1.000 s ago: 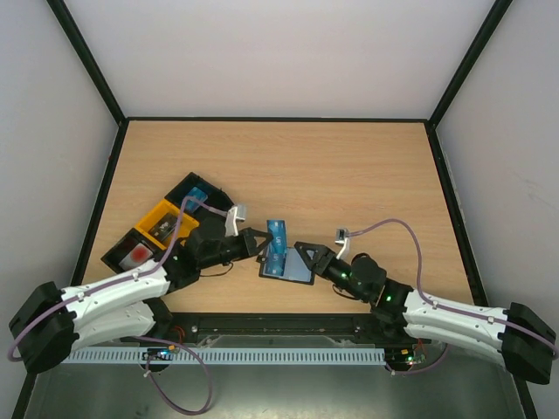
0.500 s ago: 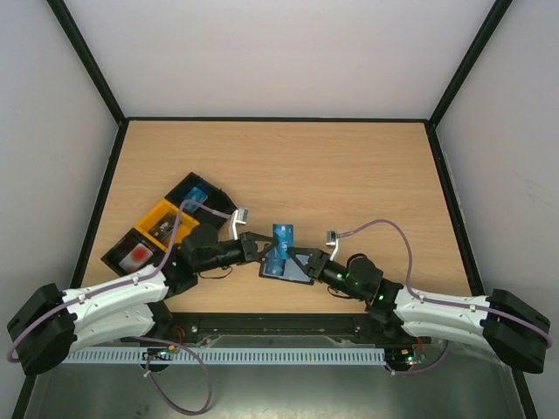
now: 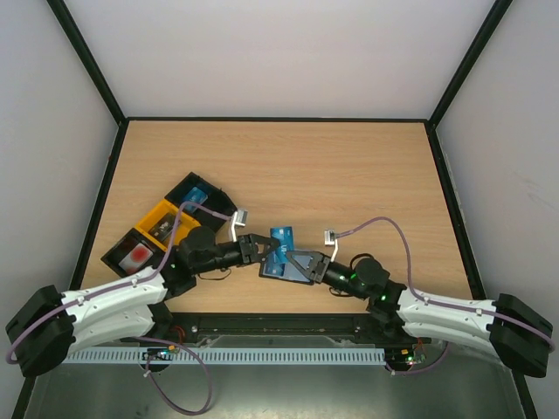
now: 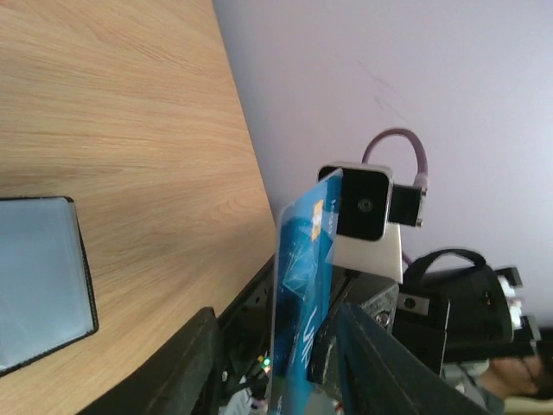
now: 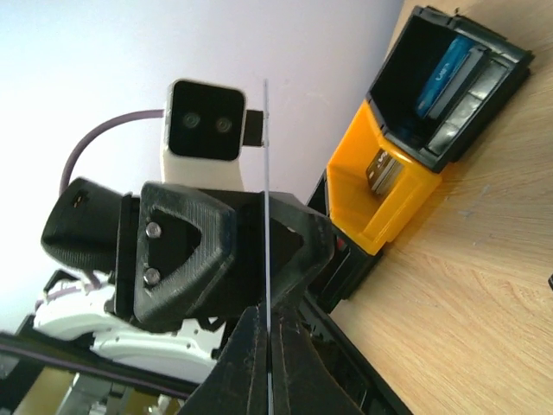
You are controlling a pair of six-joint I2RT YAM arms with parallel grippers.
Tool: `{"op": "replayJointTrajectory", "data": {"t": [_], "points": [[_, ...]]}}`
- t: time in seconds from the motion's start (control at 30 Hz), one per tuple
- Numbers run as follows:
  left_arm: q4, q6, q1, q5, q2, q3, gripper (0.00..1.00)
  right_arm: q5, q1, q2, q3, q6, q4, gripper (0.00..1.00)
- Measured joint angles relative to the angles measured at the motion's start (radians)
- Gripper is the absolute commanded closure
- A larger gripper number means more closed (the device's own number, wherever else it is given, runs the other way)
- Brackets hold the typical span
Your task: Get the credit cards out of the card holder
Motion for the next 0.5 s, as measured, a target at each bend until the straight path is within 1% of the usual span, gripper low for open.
{"op": "replayJointTrajectory", "data": {"t": [0.1, 0.17, 0.2, 0.37, 0.5], "points": [[-0.021, 0.023, 0.0, 0.027, -0.029, 0.0, 0.47, -0.052, 0.0, -0.051, 0.002, -0.06, -0.055, 0.98], [-0.068, 0.038, 0.0, 0.053, -0.069, 0.0, 0.44, -0.101, 0.0, -0.084, 0.011, -0.109, -0.11, 0.98], [-0.092, 0.054, 0.0, 0.063, -0.089, 0.001, 0.45, -0.129, 0.0, -0.095, 0.022, -0.133, -0.145, 0.98], [-0.324, 0.194, 0.002, 0.112, -0.192, 0.056, 0.55, -0.286, 0.0, -0.101, 0.124, -0.238, -0.31, 0.98], [-0.48, 0.302, 0.01, 0.152, -0.24, 0.126, 0.57, -0.382, 0.0, -0.101, 0.159, -0.27, -0.338, 0.98]]}}
